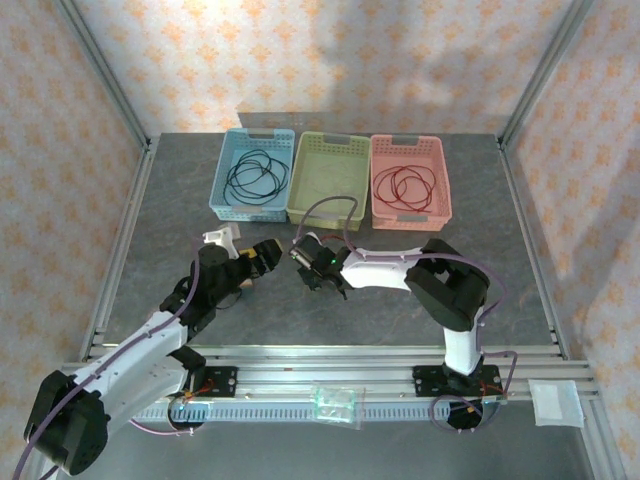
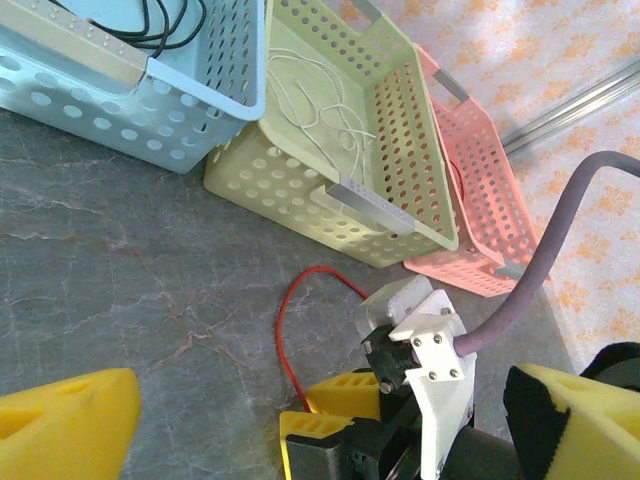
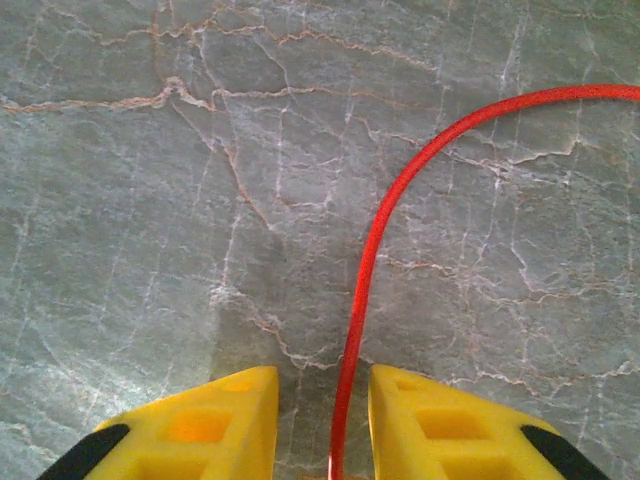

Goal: Untangle the cables

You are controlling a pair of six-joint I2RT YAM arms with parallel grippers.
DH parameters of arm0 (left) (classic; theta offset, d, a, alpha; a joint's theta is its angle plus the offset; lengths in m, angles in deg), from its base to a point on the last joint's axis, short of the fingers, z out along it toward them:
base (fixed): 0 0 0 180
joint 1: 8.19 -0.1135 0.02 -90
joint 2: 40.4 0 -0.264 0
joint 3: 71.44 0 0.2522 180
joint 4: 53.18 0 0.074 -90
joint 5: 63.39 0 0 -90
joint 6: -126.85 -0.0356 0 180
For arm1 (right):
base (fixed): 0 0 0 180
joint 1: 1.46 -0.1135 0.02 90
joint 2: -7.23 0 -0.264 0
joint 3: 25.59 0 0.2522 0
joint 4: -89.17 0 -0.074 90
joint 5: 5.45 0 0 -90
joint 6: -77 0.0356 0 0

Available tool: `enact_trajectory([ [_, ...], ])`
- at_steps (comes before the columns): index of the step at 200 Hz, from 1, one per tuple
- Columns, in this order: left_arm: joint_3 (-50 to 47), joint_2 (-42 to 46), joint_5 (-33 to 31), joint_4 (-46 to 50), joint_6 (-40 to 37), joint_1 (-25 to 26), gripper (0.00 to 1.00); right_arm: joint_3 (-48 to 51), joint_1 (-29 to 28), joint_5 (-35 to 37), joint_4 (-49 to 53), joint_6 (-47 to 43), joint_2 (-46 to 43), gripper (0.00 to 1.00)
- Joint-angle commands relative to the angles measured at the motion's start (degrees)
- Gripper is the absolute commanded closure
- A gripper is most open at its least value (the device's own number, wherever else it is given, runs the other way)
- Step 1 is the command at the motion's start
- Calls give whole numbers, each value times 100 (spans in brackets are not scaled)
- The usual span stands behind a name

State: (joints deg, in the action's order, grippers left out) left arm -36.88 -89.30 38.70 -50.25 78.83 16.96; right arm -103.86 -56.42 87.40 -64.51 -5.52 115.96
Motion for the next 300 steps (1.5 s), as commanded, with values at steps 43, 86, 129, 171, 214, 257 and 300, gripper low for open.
enact_trajectory([
  [43, 366, -47, 74, -78, -187, 39, 6, 356, 7, 536, -34, 258, -433, 90],
  [86, 812, -478, -41, -204, -321, 55, 6, 826, 6, 1461, -198, 721, -1613, 100],
  [129, 1508, -1297, -116, -534, -635, 519, 5, 1113, 20, 2641, 134, 1209, -2930, 100],
  [171, 2051, -2113, -97, -900, -805, 901, 4, 1154, 423, 3095, 264, 1203, -4024, 100],
  [214, 2907, -3025, -43, -1097, -1024, 1062, 1, 721, 1283, 2813, 261, 535, -4063, 100],
  [257, 3682, -3967, 1, -1249, -1237, 1071, 1, 350, 2142, 2586, -80, -143, -3700, 100],
  [300, 4435, -4771, 110, -1378, -1513, 1071, 1, -27, 2966, 1938, -424, -464, -2989, 100],
])
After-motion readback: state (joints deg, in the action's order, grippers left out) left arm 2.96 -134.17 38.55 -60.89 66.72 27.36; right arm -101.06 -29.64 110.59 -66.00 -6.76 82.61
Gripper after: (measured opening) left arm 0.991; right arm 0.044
